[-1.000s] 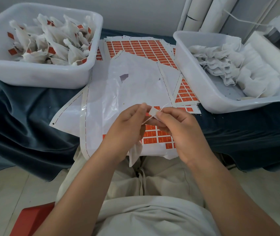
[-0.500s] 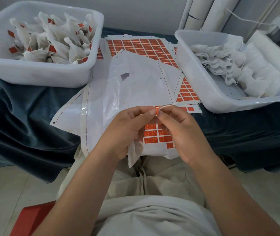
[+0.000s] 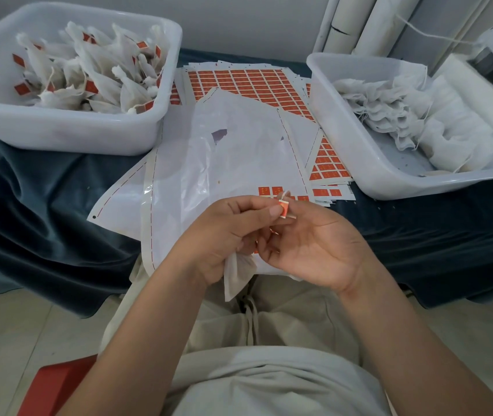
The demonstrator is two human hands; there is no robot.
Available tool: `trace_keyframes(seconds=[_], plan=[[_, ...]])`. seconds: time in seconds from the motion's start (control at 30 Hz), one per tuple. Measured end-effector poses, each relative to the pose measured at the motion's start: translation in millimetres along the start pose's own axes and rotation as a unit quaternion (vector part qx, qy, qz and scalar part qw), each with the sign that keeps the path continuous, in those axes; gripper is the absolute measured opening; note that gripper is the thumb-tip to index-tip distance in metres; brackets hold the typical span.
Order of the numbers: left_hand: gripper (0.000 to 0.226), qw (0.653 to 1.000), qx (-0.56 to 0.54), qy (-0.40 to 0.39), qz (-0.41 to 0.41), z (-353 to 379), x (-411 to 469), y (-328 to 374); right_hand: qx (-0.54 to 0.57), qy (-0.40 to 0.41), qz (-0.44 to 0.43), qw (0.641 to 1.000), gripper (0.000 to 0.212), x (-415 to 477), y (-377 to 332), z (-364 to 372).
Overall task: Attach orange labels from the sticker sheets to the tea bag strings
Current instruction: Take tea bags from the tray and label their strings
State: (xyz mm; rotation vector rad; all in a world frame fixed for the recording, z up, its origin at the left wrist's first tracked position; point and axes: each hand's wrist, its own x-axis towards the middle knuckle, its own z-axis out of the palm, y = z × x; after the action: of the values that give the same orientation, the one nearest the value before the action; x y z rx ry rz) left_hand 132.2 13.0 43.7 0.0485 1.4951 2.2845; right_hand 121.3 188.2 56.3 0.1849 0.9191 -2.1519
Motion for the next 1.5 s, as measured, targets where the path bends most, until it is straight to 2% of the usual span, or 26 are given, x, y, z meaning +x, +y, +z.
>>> trace_keyframes(seconds=[0.07,0.1,0.2,0.27,0.33,0.4,0.53,0.6,0.67,0.77,0.9,1.0,1.1,1.27,1.4,1.5], plan=[[0.018,1.0,-0.004,-0.004,0.006,-0.8,-0.8,0.7,-0.025,-0.02,-0.015,0.999,0.027,-0.7,-1.2,-0.1],[0.015,1.0,-0.003,-0.005,0.009,-0.8,-1.4,1.5,-0.018,-0.024,-0.023,0.999,0.023,-1.0,-2.3,-0.7],[0.013,1.0,0.0,0.026,0.018,-2.2,-0.3,1.7,-0.006,-0.014,-0.064,0.998,0.046,-3.1,-5.4,-1.4],[0.018,0.998,0.0,0.06,0.024,-3.7,1.4,0.7,-0.106,0.029,-0.119,0.987,0.04,-5.2,-5.6,-0.1],[0.017,0.996,-0.003,0.084,0.028,-4.0,1.0,1.2,-0.253,0.108,-0.175,0.945,0.031,-7.7,-3.6,4.8],[0.013,0.994,0.008,0.1,0.031,-3.2,-1.2,3.5,-0.367,0.179,-0.216,0.887,0.032,-9.5,-1.0,6.5],[0.003,0.991,0.039,0.123,0.028,-2.0,-4.6,5.5,-0.463,0.195,-0.282,0.817,0.009,-11.9,2.7,11.4],[0.004,0.99,0.051,0.129,0.021,-1.7,-5.3,6.3,-0.495,0.198,-0.307,0.789,0.009,-11.4,3.1,12.5],[0.009,0.991,0.048,0.125,0.016,-1.6,-5.7,6.9,-0.516,0.197,-0.328,0.766,0.008,-11.1,3.4,13.2],[0.018,0.992,0.048,0.119,0.01,-3.1,-4.6,5.6,-0.53,0.197,-0.337,0.753,0.005,-11.6,3.9,12.0],[0.024,0.992,0.072,0.107,0.013,-4.7,-5.1,6.8,-0.512,0.213,-0.342,0.759,0.001,-10.9,6.8,8.3],[0.017,0.984,0.125,0.122,0.044,-3.2,-7.6,8.6,-0.504,0.222,-0.346,0.76,0.002,-9.1,11.4,7.5],[0.012,0.964,0.188,0.165,0.086,0.4,-7.6,5.3,-0.534,0.233,-0.355,0.731,0.008,-6.1,15.4,6.8],[0.014,0.951,0.227,0.189,0.092,4.3,-6.8,3.4,-0.615,0.253,-0.371,0.648,0.015,-1.2,18.3,5.1],[0.015,0.963,0.198,0.166,0.071,5.7,-7.5,5.8,-0.596,0.251,-0.374,0.664,0.015,-0.5,16.4,2.6],[0.016,0.96,0.226,0.15,0.075,10.8,-7.5,5.3,-0.594,0.252,-0.409,0.646,0.015,0.2,18.4,2.5]])
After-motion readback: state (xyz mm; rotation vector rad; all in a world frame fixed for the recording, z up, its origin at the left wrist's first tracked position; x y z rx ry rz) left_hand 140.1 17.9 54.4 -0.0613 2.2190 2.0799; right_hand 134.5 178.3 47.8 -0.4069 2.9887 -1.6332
